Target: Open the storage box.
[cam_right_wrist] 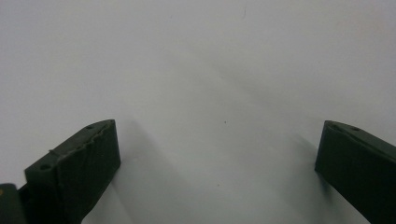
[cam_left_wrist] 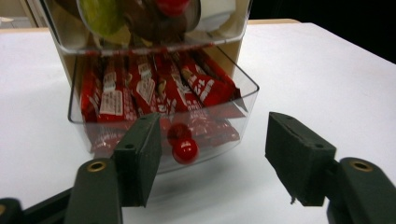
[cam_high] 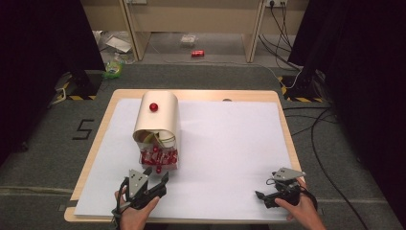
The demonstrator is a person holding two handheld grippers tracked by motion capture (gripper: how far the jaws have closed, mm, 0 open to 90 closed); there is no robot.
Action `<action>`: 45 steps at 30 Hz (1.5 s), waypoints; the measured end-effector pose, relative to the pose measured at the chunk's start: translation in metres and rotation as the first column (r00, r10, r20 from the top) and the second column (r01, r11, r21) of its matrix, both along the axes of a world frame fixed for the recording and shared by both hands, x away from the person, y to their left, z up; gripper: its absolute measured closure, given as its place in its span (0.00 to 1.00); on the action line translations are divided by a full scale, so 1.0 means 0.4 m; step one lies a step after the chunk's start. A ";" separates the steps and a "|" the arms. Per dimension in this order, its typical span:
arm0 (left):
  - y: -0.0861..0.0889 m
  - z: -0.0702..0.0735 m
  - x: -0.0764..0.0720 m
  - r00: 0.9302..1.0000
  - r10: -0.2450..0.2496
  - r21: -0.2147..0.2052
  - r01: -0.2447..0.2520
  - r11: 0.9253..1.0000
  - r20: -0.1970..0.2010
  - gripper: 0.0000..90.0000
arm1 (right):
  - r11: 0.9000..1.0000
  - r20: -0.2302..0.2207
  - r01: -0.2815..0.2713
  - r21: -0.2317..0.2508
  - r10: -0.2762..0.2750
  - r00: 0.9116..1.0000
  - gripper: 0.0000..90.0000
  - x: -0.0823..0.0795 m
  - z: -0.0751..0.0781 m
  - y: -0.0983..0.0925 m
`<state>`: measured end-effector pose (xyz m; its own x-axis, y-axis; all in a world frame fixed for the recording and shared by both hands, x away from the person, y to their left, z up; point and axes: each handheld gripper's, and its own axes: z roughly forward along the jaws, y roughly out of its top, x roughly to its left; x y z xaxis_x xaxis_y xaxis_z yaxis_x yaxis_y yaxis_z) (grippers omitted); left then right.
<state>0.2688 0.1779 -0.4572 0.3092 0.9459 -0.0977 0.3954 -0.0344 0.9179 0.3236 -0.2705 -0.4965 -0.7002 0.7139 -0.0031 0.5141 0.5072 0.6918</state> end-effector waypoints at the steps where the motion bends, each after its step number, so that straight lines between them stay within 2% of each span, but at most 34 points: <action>1: 0.002 0.007 0.004 1.000 -0.006 0.000 0.006 1.000 0.004 0.38 | 1.000 0.001 -0.001 0.000 0.001 1.000 0.00 0.000 0.000 0.000; 5: 0.003 0.018 0.010 1.000 -0.018 -0.005 0.019 1.000 0.011 0.35 | 1.000 0.001 -0.001 0.000 0.001 1.000 0.00 0.000 0.000 0.000; 7: 0.001 0.030 0.020 0.999 -0.049 0.000 0.049 0.999 0.021 0.34 | 1.000 0.000 0.000 -0.001 0.000 1.000 0.00 0.000 0.000 0.000; 10: -0.001 0.036 0.028 0.998 -0.061 0.006 0.061 0.998 0.024 0.34 | 1.000 0.001 -0.001 0.000 0.001 1.000 0.00 0.000 0.000 0.000; 18: -0.007 0.034 0.073 0.995 -0.099 0.014 0.099 0.995 0.001 0.33 | 1.000 0.001 0.000 0.000 0.000 1.000 0.00 0.000 0.000 0.000; 28: -0.006 0.017 0.108 0.993 -0.109 0.005 0.109 0.994 -0.037 0.33 | 1.000 0.001 -0.001 0.000 0.001 1.000 0.00 0.000 0.000 0.000; 36: -0.007 -0.001 0.117 0.992 -0.114 0.005 0.115 0.993 -0.043 0.33 | 1.000 0.000 0.000 0.000 0.000 1.000 0.00 0.000 0.000 0.000; 45: -0.008 0.000 0.112 0.991 -0.118 0.014 0.118 0.993 -0.056 0.34 | 1.000 0.002 -0.001 -0.001 0.001 1.000 0.00 0.000 0.000 0.000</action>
<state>0.3138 0.1747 -0.4571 0.4134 0.9048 -0.1017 0.4375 -0.0994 0.8937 0.3235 -0.2706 -0.4966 -0.7007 0.7134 -0.0055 0.5121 0.5083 0.6924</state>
